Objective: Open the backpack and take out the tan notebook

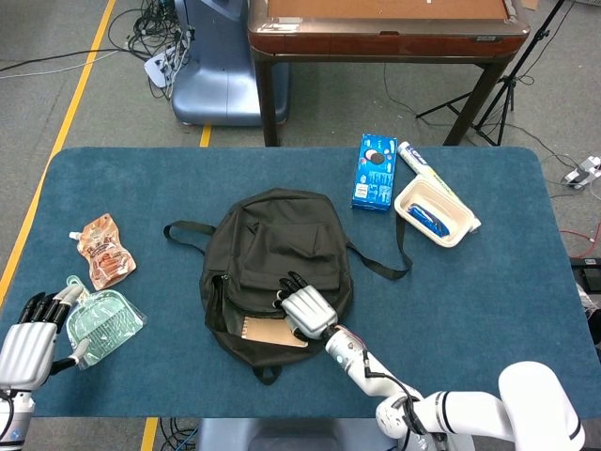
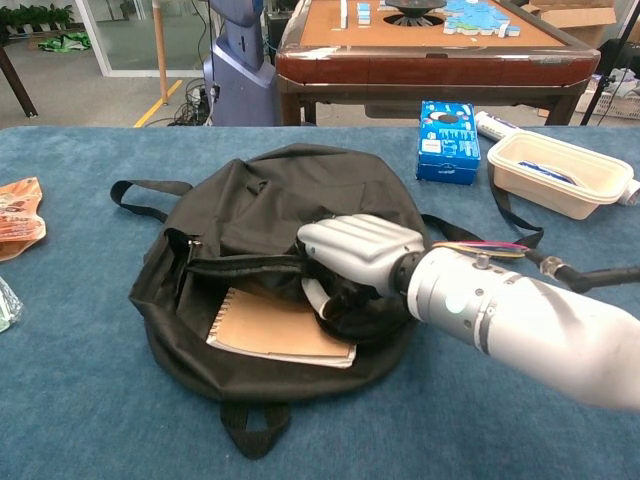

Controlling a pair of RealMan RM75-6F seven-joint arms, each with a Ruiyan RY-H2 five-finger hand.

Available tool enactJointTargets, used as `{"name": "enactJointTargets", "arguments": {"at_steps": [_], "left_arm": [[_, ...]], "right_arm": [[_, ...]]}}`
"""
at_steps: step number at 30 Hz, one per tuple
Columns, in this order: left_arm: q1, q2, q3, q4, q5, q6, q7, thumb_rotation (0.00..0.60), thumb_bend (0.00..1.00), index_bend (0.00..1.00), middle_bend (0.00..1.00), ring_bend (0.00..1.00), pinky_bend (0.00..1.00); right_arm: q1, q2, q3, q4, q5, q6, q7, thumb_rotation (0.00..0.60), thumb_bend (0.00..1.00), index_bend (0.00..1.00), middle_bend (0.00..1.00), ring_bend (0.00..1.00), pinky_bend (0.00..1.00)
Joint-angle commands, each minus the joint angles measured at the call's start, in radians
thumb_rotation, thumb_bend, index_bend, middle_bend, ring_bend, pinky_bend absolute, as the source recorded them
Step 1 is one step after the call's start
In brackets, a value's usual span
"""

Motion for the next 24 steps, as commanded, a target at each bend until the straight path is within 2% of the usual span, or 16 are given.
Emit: {"name": "enactJointTargets", "arguments": {"at_steps": [1,4,8,16,20,24], "left_arm": [[-0.02,0.007,-0.01,0.009,0.002,-0.022,-0.024,0.6,0.25,0.13,0.14,0.14,0.07],[-0.051,0.017,-0.022,0.015,0.014,-0.052,-0.065,0.6,0.25,0.14,0.14,0.14,0.07],[-0.103,0.02,-0.041,0.02,0.064,-0.075,-0.153,0.6,0.25,0.18,0.15,0.19,0.09],[-0.253,0.003,-0.06,0.053,0.202,-0.155,-0.339,0.6,0.25,0.32,0.33,0.33,0.29],[-0.34,-0.032,-0.048,0.08,0.301,-0.188,-0.424,0.6,0.25,0.39,0.42,0.4,0.38],[-0.435,-0.094,-0.028,0.152,0.396,-0.221,-0.5,0.6,0.25,0.43,0.47,0.44,0.42]], "right_arm": [[-0.001,0.008,0.011,-0.001,-0.016,0.019,0.022,0.6,0.88,0.63,0.45,0.19,0.09],[0.003,0.029,0.034,-0.01,-0.021,0.024,0.054,0.6,0.88,0.68,0.48,0.22,0.11],[0.018,0.061,0.079,-0.022,-0.003,0.02,0.08,0.6,0.88,0.69,0.49,0.23,0.12],[0.061,0.108,0.171,-0.027,0.082,0.009,0.105,0.6,0.88,0.7,0.49,0.23,0.12],[0.086,0.126,0.198,-0.023,0.145,-0.015,0.107,0.6,0.88,0.7,0.49,0.23,0.12],[0.109,0.146,0.214,-0.022,0.205,-0.047,0.118,0.6,0.88,0.69,0.49,0.23,0.12]]}}
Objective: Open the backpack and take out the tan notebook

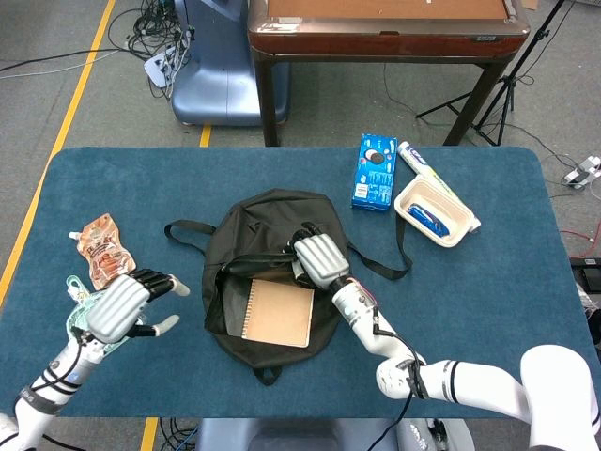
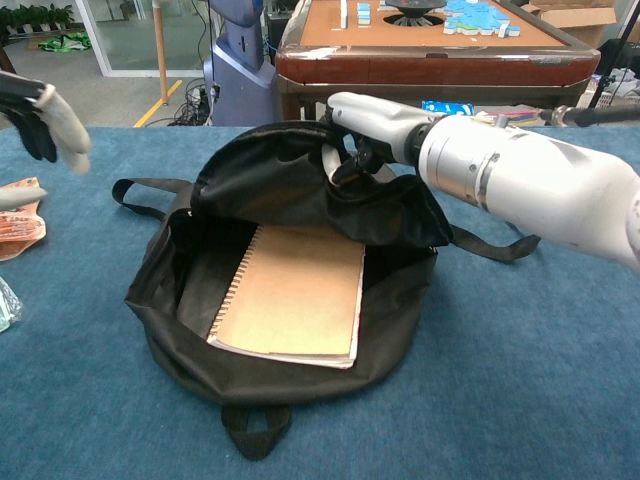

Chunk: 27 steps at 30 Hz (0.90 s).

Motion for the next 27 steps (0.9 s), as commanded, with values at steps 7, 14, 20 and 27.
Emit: {"name": "enactJointTargets", "arguments": {"at_steps": [7,14,20,27], "left_arm": [[-0.224,-0.231,0.037,0.324,0.17,-0.034,-0.176,0.6,0.25,0.44,0.48,0.45,0.44],[-0.332,-0.393,0.081,0.635,0.235,-0.008,-0.203,0.6,0.25,0.43,0.47,0.44,0.44],[-0.381,-0.525,0.14,0.917,0.271,0.064,-0.233,0.6,0.25,0.33,0.34,0.35,0.41],[-0.39,-0.616,0.196,1.123,0.26,0.104,-0.224,0.6,0.25,0.12,0.07,0.12,0.24]], "right_arm": [[0.056,0.056,0.024,-0.008,0.131,-0.064,0.022,0.6,0.88,0.7,0.49,0.23,0.12],[0.085,0.095,0.022,-0.021,0.208,-0.109,0.058,0.6,0.88,0.7,0.49,0.23,0.12],[0.101,0.113,-0.001,-0.02,0.236,-0.121,0.078,0.6,0.88,0.7,0.49,0.24,0.12],[0.116,0.124,-0.022,-0.015,0.253,-0.123,0.099,0.6,0.88,0.69,0.49,0.25,0.12]]}}
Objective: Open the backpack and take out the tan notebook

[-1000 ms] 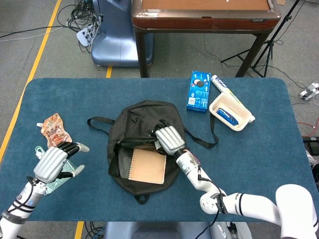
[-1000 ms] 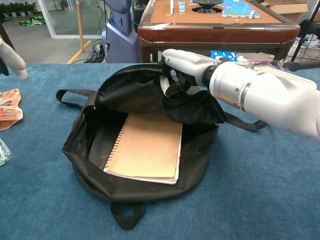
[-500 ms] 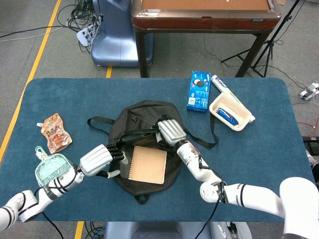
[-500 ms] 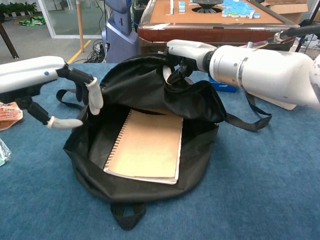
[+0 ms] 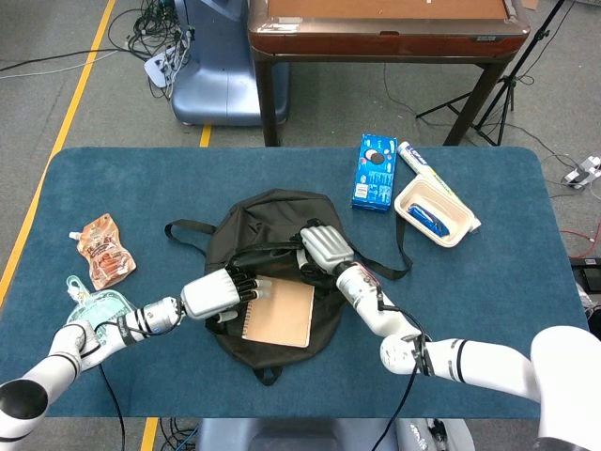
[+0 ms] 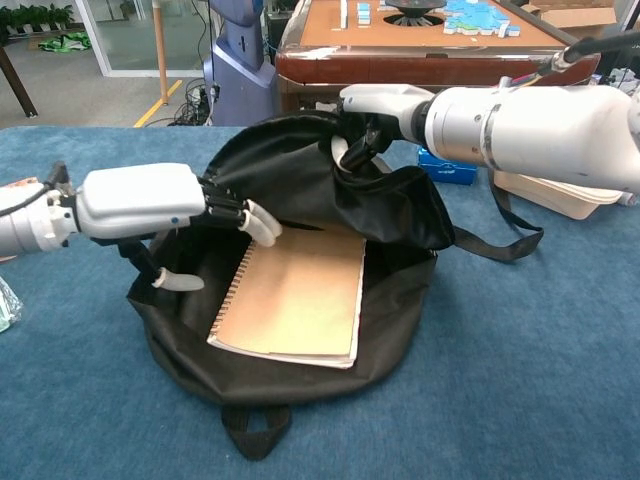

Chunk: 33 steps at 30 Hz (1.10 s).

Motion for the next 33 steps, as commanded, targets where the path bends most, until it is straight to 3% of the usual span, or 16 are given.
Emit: {"name": "enactJointTargets", "arguments": {"at_steps": [1,13,28,33], "left_arm": [[-0.014,-0.075,0.047,0.119,0.0,0.048,0.008,0.6,0.24,0.11,0.06,0.11,0.23],[-0.001,-0.15,0.109,0.264,-0.05,0.065,0.001,0.6,0.22,0.09,0.05,0.11,0.22],[-0.011,-0.215,0.154,0.303,-0.105,0.014,-0.011,0.6,0.22,0.1,0.05,0.1,0.2],[-0.009,-0.238,0.147,0.294,-0.136,0.012,-0.059,0.6,0.22,0.13,0.05,0.1,0.2]], "right_arm": [[0.006,0.003,-0.006,0.002,0.008,-0.003,0.008,0.6,0.88,0.7,0.49,0.25,0.12],[0.032,0.005,-0.037,0.015,0.034,0.0,0.027,0.6,0.88,0.7,0.49,0.25,0.12],[0.048,0.003,-0.06,0.034,0.041,-0.005,0.057,0.6,0.88,0.7,0.49,0.25,0.12],[0.051,0.001,-0.064,0.044,0.041,-0.005,0.065,0.6,0.88,0.7,0.49,0.25,0.12]]}}
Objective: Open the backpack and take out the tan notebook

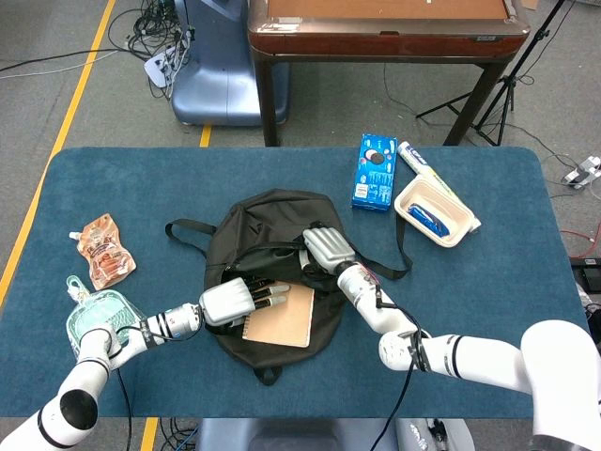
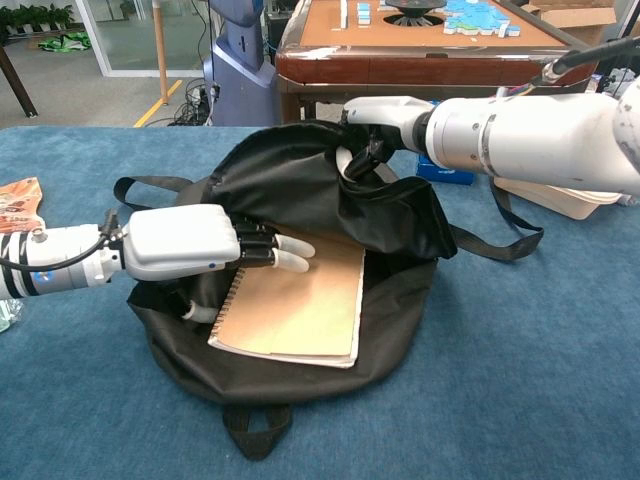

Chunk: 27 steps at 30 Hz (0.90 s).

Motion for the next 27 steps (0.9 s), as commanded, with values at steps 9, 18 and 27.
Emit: {"name": "enactJointTargets", "arguments": {"at_steps": [9,18,27], "left_arm": [[-0.011,-0.058,-0.005,-0.014,-0.051,-0.004,-0.109,0.6,0.23,0.28,0.05,0.1,0.19],[-0.011,-0.072,-0.015,-0.044,-0.086,0.011,-0.157,0.6,0.36,0.5,0.21,0.16,0.18],[-0.005,-0.068,-0.027,-0.115,-0.11,0.065,-0.246,0.6,0.4,0.65,0.65,0.43,0.21]], "right_arm": [[0.007,-0.011,0.0,0.038,0.008,0.007,0.015,0.6,0.88,0.7,0.49,0.25,0.12],[0.004,-0.019,0.005,0.071,0.006,0.006,0.039,0.6,0.88,0.69,0.49,0.25,0.12],[-0.002,-0.022,0.01,0.095,-0.002,-0.002,0.064,0.6,0.88,0.69,0.49,0.26,0.12]]}}
